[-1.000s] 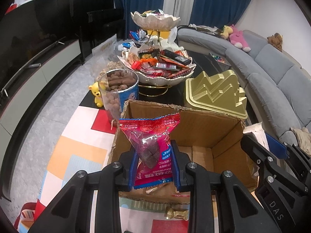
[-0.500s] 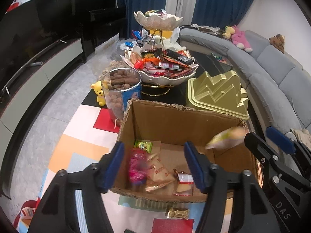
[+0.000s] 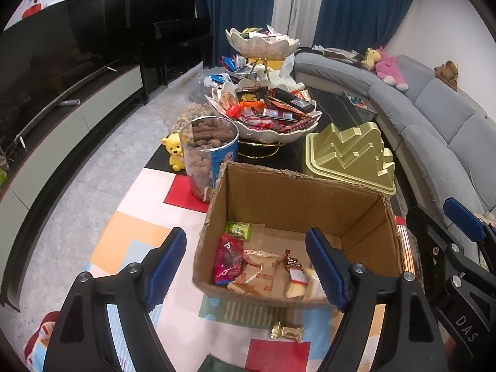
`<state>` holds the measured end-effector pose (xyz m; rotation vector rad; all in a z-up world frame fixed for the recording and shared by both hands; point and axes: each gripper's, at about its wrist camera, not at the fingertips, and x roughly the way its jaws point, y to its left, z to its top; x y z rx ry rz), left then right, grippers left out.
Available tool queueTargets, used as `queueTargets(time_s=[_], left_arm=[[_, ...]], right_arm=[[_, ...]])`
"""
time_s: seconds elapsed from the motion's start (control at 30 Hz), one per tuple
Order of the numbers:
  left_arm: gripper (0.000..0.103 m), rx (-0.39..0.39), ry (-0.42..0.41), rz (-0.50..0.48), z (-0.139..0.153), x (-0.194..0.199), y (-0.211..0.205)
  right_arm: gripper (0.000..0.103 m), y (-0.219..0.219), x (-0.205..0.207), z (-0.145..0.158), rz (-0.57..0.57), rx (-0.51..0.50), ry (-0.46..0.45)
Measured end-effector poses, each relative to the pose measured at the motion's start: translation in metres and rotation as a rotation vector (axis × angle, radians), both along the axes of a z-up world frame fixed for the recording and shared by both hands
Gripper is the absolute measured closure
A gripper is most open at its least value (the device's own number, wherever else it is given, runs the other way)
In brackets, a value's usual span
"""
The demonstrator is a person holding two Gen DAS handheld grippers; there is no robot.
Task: Organize snacks
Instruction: 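Open both tools to drop the pink bag and white packet into the box, then move both tools down toward the dark green packet and gold candy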
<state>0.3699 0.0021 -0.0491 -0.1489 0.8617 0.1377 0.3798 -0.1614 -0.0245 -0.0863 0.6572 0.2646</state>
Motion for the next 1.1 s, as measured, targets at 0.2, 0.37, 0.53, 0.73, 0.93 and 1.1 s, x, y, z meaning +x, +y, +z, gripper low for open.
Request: queueTargets(time_s=[0.2, 0.37, 0.53, 0.73, 0.93, 1.1], left_arm=[[0.023, 0.003, -0.011, 0.015, 0.008, -0.017, 0.002], [0.023, 0.005, -0.016, 0.024, 0.013, -0.030, 0.002], [0.022, 0.004, -0.011, 0.045, 0.013, -0.043, 0.004], [0.022, -0.007, 0.006, 0.092, 0.007, -0.061, 0.005], [0.022, -0.016, 0.022, 0.144, -0.001, -0.077, 0.007], [0.018, -0.029, 0.038, 0.200, -0.011, -0.092, 0.008]], right_arm=[[0.032, 0.001, -0.012, 0.007, 0.008, -0.002, -0.016], [0.032, 0.002, -0.022, 0.011, 0.019, -0.005, -0.026], [0.032, 0.004, -0.033, 0.008, 0.043, -0.011, -0.028], [0.032, 0.004, -0.048, 0.003, 0.080, -0.023, -0.032], [0.032, 0.004, -0.056, 0.000, 0.109, -0.036, -0.035], [0.032, 0.007, -0.062, -0.005, 0.154, -0.048, -0.040]])
